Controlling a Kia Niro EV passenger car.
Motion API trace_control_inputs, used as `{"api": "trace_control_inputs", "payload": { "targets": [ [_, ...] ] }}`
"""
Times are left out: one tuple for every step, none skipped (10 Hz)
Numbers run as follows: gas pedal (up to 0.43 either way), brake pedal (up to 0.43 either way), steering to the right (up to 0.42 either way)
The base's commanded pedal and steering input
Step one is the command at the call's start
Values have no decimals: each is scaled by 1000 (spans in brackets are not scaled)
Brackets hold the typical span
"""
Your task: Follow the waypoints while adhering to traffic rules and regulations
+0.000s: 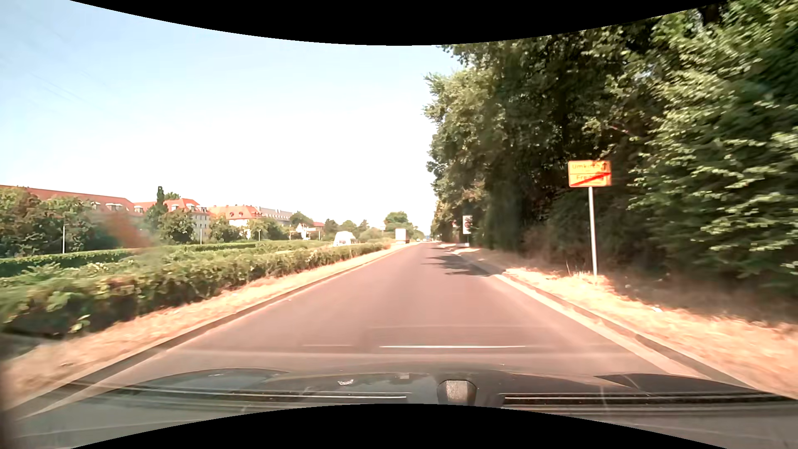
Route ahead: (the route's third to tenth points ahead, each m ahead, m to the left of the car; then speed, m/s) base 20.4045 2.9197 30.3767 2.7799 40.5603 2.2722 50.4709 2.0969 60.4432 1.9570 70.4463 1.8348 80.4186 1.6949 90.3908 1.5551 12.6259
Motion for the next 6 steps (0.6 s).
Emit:
{"api": "trace_control_inputs", "payload": {
  "targets": [
    [197,0,-1],
    [197,0,-1],
    [209,0,0],
    [209,0,0],
    [209,0,0],
    [197,0,0]
  ]
}}
